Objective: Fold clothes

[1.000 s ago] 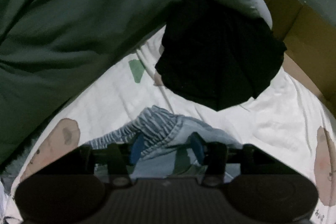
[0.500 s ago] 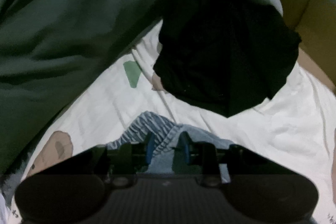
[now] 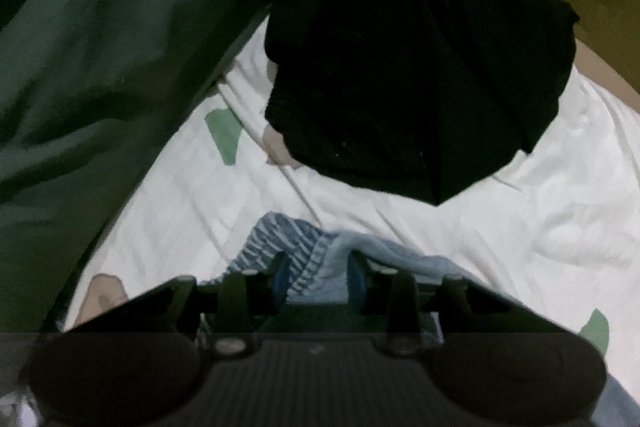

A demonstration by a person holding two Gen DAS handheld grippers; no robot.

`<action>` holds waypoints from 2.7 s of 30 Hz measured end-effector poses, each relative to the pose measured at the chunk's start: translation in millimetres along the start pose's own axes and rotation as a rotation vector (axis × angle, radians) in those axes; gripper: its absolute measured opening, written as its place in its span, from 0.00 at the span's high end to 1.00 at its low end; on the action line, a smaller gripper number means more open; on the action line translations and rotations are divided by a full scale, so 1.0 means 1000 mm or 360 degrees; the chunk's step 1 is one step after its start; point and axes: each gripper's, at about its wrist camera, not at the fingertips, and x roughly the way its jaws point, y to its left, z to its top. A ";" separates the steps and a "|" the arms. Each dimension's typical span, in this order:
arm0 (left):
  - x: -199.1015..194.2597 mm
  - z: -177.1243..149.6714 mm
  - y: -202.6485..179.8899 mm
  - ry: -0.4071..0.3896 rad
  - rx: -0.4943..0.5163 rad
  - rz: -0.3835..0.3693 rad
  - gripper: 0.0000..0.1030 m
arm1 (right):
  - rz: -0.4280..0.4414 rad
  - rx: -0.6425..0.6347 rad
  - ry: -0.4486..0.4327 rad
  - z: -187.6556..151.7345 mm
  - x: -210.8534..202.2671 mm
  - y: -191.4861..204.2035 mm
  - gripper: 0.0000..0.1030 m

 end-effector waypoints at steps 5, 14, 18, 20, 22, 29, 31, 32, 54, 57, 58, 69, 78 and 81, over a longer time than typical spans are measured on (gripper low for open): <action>-0.022 0.003 -0.003 0.0033 0.0054 0.0099 0.63 | 0.0012 0.0109 0.0010 0.002 -0.003 -0.004 0.94; -0.103 0.008 -0.003 -0.0024 0.0114 0.0087 0.56 | 0.0036 0.0330 -0.0040 0.002 -0.039 -0.015 0.67; -0.135 0.008 -0.003 -0.0069 0.0103 0.0041 0.56 | 0.0027 0.0438 -0.0124 -0.006 -0.070 -0.030 0.67; -0.148 0.004 -0.007 -0.0083 0.0118 0.0017 0.53 | 0.0014 0.0464 -0.0155 -0.010 -0.084 -0.038 0.67; -0.159 0.000 -0.011 -0.0101 0.0137 0.0013 0.51 | -0.0004 0.0496 -0.0181 -0.016 -0.099 -0.046 0.67; -0.199 -0.011 -0.017 -0.0158 0.0124 -0.0039 0.48 | -0.0045 0.0638 -0.0307 -0.042 -0.156 -0.072 0.67; -0.212 -0.014 -0.018 -0.0175 0.0121 -0.0063 0.48 | -0.0056 0.0660 -0.0357 -0.051 -0.173 -0.080 0.66; -0.220 -0.016 -0.019 -0.0186 0.0127 -0.0081 0.47 | -0.0070 0.0685 -0.0370 -0.057 -0.180 -0.085 0.66; -0.255 -0.078 -0.051 -0.0128 0.0232 -0.0181 0.44 | -0.0155 0.1493 -0.0486 -0.228 -0.180 -0.095 0.59; -0.248 -0.085 -0.059 -0.0109 0.0236 -0.0184 0.44 | -0.0142 0.1568 -0.0455 -0.240 -0.170 -0.092 0.59; -0.245 -0.088 -0.062 -0.0099 0.0238 -0.0186 0.44 | -0.0135 0.1585 -0.0448 -0.242 -0.166 -0.090 0.58; -0.216 -0.113 -0.096 -0.0019 0.0376 -0.0157 0.43 | -0.0154 0.1839 -0.0375 -0.267 -0.123 -0.071 0.53; -0.201 -0.118 -0.120 0.0001 0.0463 -0.0177 0.43 | 0.0025 0.1995 -0.0428 -0.285 -0.099 -0.076 0.53; -0.197 -0.122 -0.125 0.0007 0.0495 -0.0192 0.42 | 0.0069 0.2016 -0.0460 -0.287 -0.096 -0.078 0.52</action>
